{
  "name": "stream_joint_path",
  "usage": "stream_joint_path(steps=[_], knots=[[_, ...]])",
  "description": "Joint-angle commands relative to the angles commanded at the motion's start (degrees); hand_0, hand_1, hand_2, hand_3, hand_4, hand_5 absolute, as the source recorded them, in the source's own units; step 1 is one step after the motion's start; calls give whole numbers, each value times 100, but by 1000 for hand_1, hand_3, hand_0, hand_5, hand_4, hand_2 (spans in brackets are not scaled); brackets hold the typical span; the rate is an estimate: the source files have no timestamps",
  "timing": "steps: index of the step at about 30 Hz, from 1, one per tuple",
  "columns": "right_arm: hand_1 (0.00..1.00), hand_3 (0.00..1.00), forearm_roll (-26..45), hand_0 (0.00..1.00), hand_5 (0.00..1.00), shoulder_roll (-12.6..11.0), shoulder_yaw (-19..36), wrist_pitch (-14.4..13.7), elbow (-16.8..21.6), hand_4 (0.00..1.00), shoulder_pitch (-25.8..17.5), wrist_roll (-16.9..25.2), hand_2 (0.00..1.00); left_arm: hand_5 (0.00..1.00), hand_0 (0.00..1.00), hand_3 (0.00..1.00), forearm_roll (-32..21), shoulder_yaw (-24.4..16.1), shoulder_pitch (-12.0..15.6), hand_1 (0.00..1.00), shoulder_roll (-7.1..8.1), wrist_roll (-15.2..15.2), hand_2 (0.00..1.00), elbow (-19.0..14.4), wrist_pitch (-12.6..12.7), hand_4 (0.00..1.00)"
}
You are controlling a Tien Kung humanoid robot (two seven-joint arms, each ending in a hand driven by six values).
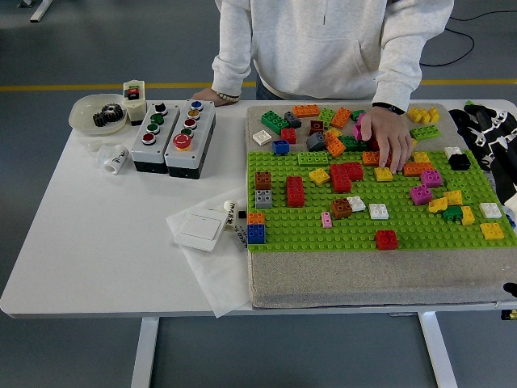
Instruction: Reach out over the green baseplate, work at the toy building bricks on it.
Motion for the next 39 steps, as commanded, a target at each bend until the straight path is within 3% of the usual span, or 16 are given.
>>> stream_joint_path(steps=[1, 6, 7, 17, 28, 39], knots=[[729, 666, 17, 776, 714, 0, 4, 1, -2, 954, -4, 0, 767, 693, 782, 768, -5, 3, 1, 815, 0, 0, 861, 0, -1, 784], [729, 666, 58, 776, 714, -6, 12, 19, -18, 954, -15, -5, 767, 693, 782, 768, 6, 0, 2, 815, -4, 8, 861, 0, -3, 784], [733, 716, 45, 784, 838, -13, 20, 31, -20, 993, -18, -23, 768, 693, 782, 768, 12, -4, 4, 815, -5, 10, 861, 0, -5, 784], [739, 738, -40, 792, 857, -81, 72, 132, -106, 998, 52, -141, 774, 695, 782, 768, 50, -31, 22, 816, -19, 15, 861, 0, -7, 785], [748, 780, -10, 801, 875, -358, 119, 327, -543, 998, 435, -301, 784, 697, 782, 771, 96, -113, 58, 816, -31, 11, 861, 0, -7, 787], [754, 795, 28, 806, 878, -337, 170, 363, -778, 998, 498, -326, 792, 697, 782, 770, 167, -141, 72, 816, -25, 20, 862, 0, -23, 788]])
